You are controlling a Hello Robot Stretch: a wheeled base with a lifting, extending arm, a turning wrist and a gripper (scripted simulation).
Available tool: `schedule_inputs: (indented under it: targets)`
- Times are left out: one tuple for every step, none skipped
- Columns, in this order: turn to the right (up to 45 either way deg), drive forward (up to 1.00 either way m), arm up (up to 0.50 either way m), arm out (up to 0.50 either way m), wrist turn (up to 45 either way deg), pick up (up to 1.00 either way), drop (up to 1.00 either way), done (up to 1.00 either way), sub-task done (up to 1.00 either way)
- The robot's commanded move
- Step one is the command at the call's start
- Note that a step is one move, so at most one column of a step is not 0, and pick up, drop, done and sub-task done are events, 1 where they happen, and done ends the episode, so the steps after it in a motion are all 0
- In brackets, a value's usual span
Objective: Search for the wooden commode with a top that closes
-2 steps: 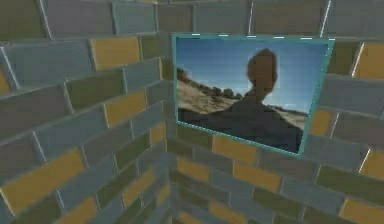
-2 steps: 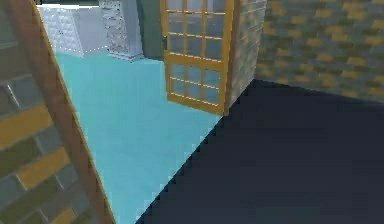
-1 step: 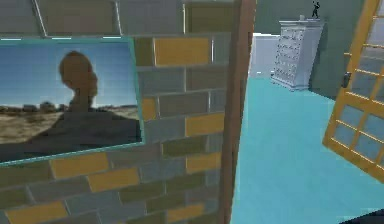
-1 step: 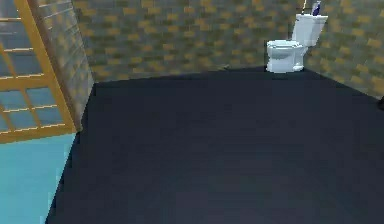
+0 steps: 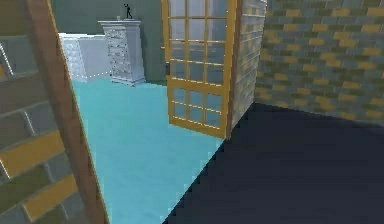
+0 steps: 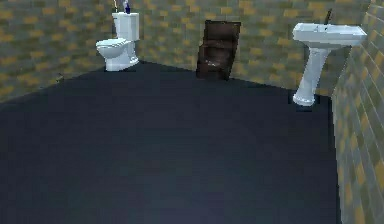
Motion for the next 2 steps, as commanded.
schedule_inputs:
  targets:
    - [18.0,0.00,0.00,0.00,0.0,0.00,0.00,0.00,0.00]
    - [0.0,0.40,0.00,0.00,0.0,0.00,0.00,0.00,0.00]
